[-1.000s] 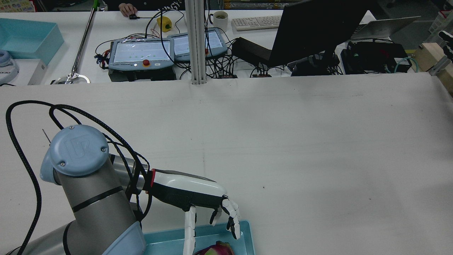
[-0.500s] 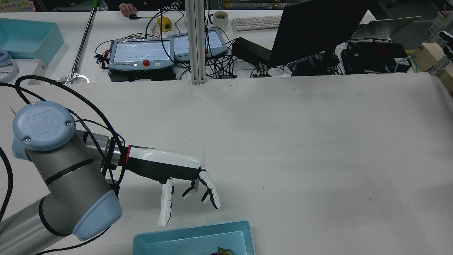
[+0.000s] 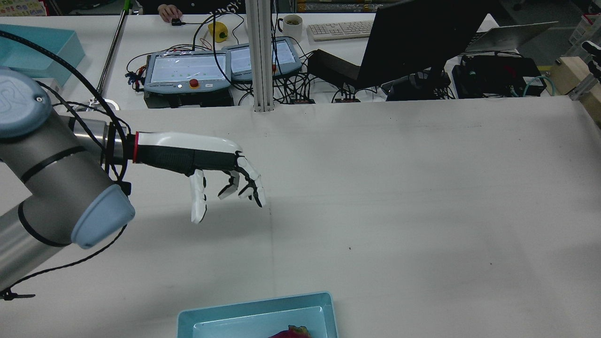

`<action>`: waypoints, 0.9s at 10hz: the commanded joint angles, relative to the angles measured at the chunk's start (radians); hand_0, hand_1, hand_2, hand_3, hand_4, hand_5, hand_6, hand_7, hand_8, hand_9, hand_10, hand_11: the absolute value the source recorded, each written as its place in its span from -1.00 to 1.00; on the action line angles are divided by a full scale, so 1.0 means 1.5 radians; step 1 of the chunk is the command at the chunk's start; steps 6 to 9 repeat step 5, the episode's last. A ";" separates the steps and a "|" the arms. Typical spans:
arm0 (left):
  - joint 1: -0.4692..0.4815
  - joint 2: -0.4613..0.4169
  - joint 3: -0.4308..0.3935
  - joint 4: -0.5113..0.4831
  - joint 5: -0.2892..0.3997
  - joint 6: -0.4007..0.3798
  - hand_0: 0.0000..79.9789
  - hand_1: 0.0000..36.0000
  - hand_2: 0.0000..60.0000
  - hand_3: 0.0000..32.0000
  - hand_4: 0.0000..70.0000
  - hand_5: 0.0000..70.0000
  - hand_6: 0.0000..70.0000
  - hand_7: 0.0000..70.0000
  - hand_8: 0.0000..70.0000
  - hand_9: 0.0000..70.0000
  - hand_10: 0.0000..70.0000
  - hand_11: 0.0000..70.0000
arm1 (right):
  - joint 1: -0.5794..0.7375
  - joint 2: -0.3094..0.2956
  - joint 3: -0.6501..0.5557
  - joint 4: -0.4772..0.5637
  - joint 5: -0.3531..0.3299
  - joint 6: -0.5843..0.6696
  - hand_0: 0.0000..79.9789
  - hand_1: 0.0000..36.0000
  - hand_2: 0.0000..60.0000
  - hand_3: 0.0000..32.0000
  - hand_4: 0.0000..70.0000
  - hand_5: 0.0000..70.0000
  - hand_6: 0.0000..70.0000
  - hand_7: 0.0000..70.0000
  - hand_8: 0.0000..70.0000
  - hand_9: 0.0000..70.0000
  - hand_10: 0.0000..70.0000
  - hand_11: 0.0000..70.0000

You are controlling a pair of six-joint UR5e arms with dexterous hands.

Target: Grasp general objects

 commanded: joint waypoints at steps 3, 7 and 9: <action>-0.171 0.042 0.126 -0.246 -0.164 -0.069 -0.24 -1.00 -1.00 -1.00 -0.03 -0.53 -0.11 0.56 -0.20 -0.13 -0.08 0.28 | 0.000 0.000 0.000 0.001 0.000 0.000 -1.00 -1.00 -1.00 -1.00 -1.00 -1.00 -1.00 -1.00 -1.00 -1.00 -1.00 -1.00; -0.166 0.132 0.201 -0.429 -0.302 -0.166 -0.21 -1.00 -1.00 -1.00 -0.07 -0.53 -0.10 0.54 -0.21 -0.15 -0.10 0.26 | 0.000 0.000 0.000 0.001 -0.001 0.000 -1.00 -1.00 -1.00 -1.00 -1.00 -1.00 -1.00 -1.00 -1.00 -1.00 -1.00 -1.00; -0.166 0.132 0.201 -0.429 -0.302 -0.166 -0.21 -1.00 -1.00 -1.00 -0.07 -0.53 -0.10 0.54 -0.21 -0.15 -0.10 0.26 | 0.000 0.000 0.000 0.001 -0.001 0.000 -1.00 -1.00 -1.00 -1.00 -1.00 -1.00 -1.00 -1.00 -1.00 -1.00 -1.00 -1.00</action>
